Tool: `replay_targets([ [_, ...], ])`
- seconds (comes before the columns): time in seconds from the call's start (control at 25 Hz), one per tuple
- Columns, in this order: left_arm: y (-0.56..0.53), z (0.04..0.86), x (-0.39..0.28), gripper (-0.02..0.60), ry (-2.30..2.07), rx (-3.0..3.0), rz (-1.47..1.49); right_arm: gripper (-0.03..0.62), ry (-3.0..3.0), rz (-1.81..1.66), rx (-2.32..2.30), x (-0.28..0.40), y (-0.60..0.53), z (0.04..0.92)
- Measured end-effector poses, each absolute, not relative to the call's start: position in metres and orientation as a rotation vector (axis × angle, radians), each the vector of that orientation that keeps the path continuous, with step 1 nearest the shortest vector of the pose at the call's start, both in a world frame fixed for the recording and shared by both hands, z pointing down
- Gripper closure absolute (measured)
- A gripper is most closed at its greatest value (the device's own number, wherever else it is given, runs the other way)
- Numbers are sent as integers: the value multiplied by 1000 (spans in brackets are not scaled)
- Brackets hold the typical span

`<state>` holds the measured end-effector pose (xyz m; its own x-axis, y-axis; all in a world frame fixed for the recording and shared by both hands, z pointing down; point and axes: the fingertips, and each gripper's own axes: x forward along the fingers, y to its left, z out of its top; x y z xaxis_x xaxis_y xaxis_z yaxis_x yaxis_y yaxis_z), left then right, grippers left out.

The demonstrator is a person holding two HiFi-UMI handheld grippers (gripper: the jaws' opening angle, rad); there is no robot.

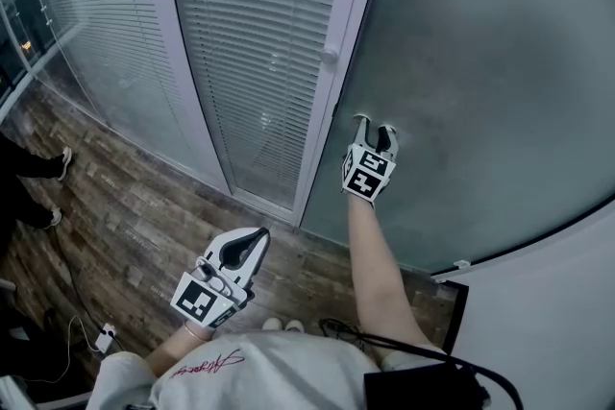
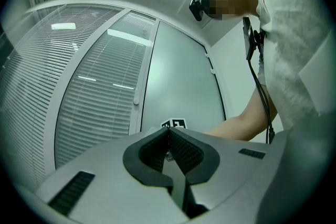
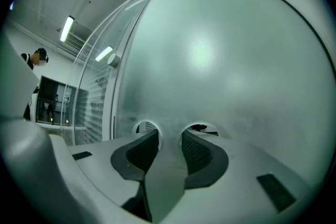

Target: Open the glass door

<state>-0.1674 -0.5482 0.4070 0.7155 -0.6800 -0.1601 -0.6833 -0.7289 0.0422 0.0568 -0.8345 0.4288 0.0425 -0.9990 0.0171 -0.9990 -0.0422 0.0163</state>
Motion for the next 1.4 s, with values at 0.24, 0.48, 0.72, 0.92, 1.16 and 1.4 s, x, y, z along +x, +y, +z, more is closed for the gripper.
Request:
replay_targets([
  [0.24, -545, 406, -169, 569, 1170, -2889, 294, 459, -2174, 22, 2266, 58, -828, 429],
  [0.48, -543, 402, -170, 569, 1185, -2884, 339, 461, -2183, 16, 2254, 54, -824, 429],
  [0.72, -536, 398, -169, 569, 1189, -2884, 368, 459, -2194, -13, 2244, 50, -811, 428],
  [0.92, -533, 400, -169, 569, 1168, -2887, 359, 459, -2207, -34, 2240, 46, -801, 428],
  [1.16, -527, 399, -171, 569, 1147, -2895, 355, 460, -2225, -50, 2229, 41, -785, 424],
  [1.4, -519, 390, -171, 569, 1123, -2892, 401, 459, -2239, -58, 2215, 35, -766, 422],
])
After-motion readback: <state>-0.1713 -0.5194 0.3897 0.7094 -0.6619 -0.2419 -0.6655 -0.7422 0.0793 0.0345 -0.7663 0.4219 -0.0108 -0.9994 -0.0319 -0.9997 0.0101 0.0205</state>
